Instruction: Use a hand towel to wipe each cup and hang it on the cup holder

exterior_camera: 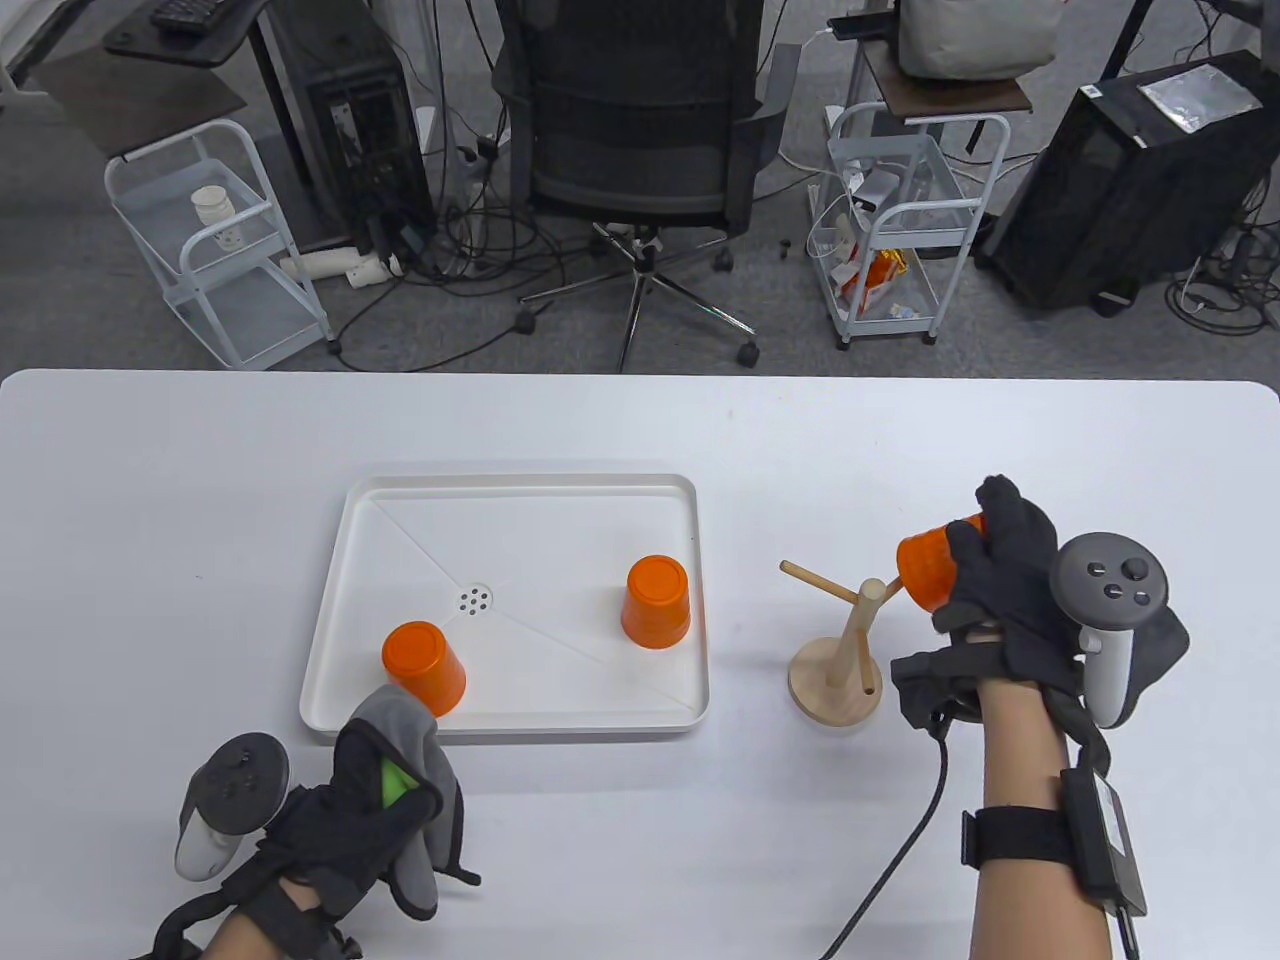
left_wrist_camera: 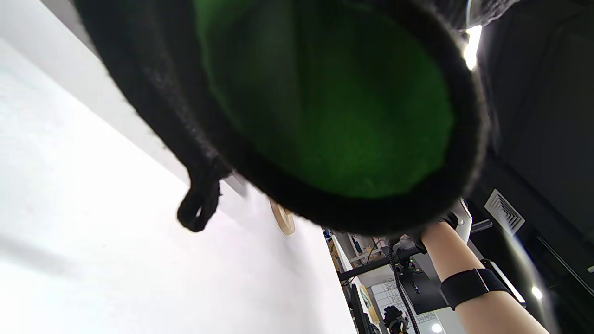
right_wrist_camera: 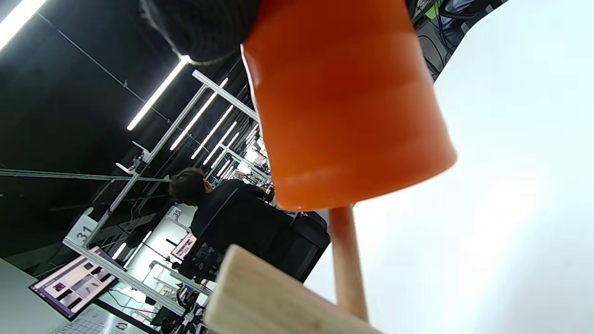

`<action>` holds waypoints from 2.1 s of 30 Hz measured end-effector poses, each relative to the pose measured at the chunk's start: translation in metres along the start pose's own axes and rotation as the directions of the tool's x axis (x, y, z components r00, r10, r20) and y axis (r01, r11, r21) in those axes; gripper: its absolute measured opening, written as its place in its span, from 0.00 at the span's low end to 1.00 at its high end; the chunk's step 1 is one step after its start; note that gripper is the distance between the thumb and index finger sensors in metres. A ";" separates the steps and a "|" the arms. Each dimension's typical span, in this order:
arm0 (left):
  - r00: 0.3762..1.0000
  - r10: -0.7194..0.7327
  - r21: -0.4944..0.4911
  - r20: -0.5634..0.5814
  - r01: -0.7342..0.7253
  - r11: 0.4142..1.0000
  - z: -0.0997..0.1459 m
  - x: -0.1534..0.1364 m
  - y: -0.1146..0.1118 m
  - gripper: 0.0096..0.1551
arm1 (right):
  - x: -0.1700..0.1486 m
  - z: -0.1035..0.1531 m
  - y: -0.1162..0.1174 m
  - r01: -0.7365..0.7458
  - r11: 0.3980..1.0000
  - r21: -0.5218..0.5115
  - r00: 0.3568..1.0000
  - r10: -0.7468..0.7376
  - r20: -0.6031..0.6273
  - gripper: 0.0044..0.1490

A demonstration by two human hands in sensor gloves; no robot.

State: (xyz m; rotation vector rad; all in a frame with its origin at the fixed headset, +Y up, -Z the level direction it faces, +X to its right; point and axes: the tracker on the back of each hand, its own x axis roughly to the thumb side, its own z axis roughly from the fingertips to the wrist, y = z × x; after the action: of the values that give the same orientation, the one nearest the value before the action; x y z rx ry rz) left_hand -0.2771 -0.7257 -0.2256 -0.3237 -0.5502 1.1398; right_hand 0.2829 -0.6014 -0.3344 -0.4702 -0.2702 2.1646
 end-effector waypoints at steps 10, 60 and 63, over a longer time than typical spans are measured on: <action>1.000 -0.002 -0.004 -0.016 0.002 1.000 0.000 -0.001 -0.001 0.48 | -0.016 -0.004 0.010 -0.008 1.000 0.030 1.000 0.009 -0.027 0.39; 1.000 -0.003 -0.015 -0.007 0.003 1.000 -0.002 -0.004 -0.001 0.48 | 0.044 0.039 0.006 -0.155 0.987 0.031 0.957 0.142 0.254 0.50; 1.000 -0.005 -0.016 -0.003 0.005 1.000 -0.001 -0.004 -0.001 0.48 | 0.067 0.055 0.017 -0.238 0.971 0.021 0.905 0.214 0.367 0.49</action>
State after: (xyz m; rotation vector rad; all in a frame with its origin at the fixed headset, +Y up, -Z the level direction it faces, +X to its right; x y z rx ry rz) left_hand -0.2768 -0.7296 -0.2272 -0.3374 -0.5568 1.1301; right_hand 0.2108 -0.5583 -0.3058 -0.0595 -0.3606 2.4760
